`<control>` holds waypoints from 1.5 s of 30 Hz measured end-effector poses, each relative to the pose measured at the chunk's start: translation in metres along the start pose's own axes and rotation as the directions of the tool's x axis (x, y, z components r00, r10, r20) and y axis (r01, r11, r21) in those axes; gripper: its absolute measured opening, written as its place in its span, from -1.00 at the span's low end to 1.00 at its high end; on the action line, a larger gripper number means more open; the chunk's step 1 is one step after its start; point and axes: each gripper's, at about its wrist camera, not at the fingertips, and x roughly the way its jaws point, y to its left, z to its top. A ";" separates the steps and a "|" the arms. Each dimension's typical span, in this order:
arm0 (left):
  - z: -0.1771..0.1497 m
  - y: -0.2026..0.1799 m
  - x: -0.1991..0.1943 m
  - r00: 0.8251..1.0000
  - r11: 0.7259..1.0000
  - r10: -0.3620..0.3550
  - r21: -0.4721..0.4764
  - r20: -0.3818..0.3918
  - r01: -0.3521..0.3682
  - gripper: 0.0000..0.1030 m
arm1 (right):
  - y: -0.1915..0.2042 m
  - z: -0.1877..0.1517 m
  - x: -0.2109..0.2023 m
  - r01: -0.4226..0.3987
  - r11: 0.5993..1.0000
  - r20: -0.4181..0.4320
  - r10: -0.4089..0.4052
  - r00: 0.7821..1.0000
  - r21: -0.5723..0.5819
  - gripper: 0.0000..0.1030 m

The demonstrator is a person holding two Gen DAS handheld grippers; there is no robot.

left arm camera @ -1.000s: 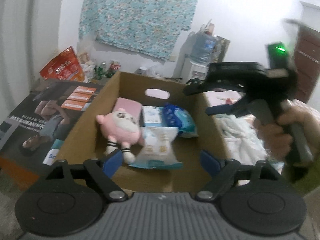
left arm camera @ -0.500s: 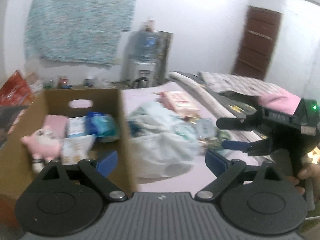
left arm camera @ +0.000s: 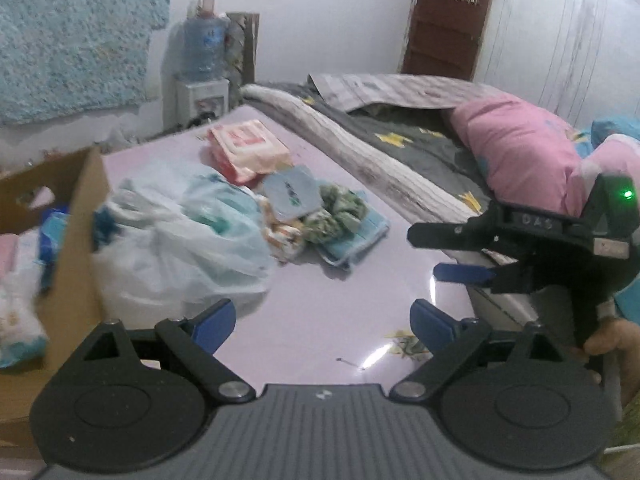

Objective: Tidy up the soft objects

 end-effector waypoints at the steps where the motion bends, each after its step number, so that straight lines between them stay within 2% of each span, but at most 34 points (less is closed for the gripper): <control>1: 0.001 -0.002 0.006 1.000 1.000 -0.002 -0.002 0.000 0.002 0.83 | -0.004 0.004 -0.001 0.010 1.000 0.003 -0.010 1.000 -0.012 0.68; 3: 0.003 -0.008 0.022 1.000 1.000 0.007 0.000 -0.003 -0.007 0.83 | -0.012 0.015 0.000 0.035 0.998 0.011 -0.035 0.999 -0.055 0.63; 7: 0.011 -0.016 0.055 1.000 1.000 0.018 0.023 -0.022 -0.017 0.80 | -0.019 0.036 0.010 0.071 0.987 -0.006 -0.072 0.997 -0.143 0.26; 10: 0.016 -0.020 0.081 0.999 1.000 -0.002 0.022 -0.043 0.003 0.60 | -0.022 0.051 0.026 0.111 0.973 -0.012 -0.116 0.993 -0.204 0.04; 14: 0.024 -0.022 0.119 0.996 1.000 -0.017 0.015 -0.088 0.018 0.32 | -0.029 0.072 0.046 0.163 0.952 -0.002 -0.169 0.986 -0.258 -0.02; 20: 0.038 -0.022 0.161 0.994 0.999 -0.032 0.013 -0.108 0.034 0.22 | -0.040 0.097 0.085 0.207 0.929 -0.016 -0.222 0.975 -0.306 -0.18; 24: 0.045 -0.020 0.187 0.989 0.999 -0.034 -0.005 -0.141 0.034 -0.09 | -0.047 0.102 0.110 0.200 0.924 -0.075 -0.236 0.969 -0.327 -0.40; 26: 0.045 -0.018 0.197 0.986 0.999 -0.046 -0.027 -0.161 0.042 -0.18 | -0.050 0.100 0.118 0.188 0.931 -0.119 -0.235 0.965 -0.314 -0.61; 29: 0.043 -0.014 0.205 0.981 0.997 -0.064 -0.055 -0.183 0.055 -0.35 | -0.054 0.092 0.121 0.160 0.942 -0.159 -0.213 0.964 -0.294 -0.74; 32: 0.040 -0.012 0.204 0.980 0.996 -0.071 -0.068 -0.185 0.059 -0.56 | -0.055 0.083 0.119 0.126 0.958 -0.199 -0.180 0.963 -0.257 -0.83; 37: 0.040 -0.010 0.187 0.976 0.992 -0.118 -0.073 -0.181 0.107 -0.85 | -0.053 0.058 0.111 0.077 0.975 -0.263 -0.132 0.956 -0.206 -0.85; 39: 0.039 -0.008 0.183 0.973 0.990 -0.134 -0.076 -0.189 0.122 -0.86 | -0.050 0.052 0.103 0.083 0.974 -0.252 -0.136 0.958 -0.210 -0.85; 41: 0.038 -0.007 0.181 0.974 0.991 -0.121 -0.071 -0.191 0.109 -0.82 | -0.044 0.054 0.092 0.099 0.968 -0.215 -0.151 0.965 -0.232 -0.80; 43: 0.037 -0.002 0.181 0.976 0.992 -0.109 -0.089 -0.188 0.094 -0.58 | -0.037 0.062 0.083 0.129 0.955 -0.151 -0.174 0.973 -0.266 -0.79; 45: 0.038 0.002 0.181 0.978 0.988 -0.113 -0.122 -0.177 0.092 -0.21 | -0.031 0.075 0.077 0.164 0.942 -0.084 -0.197 0.977 -0.292 -0.77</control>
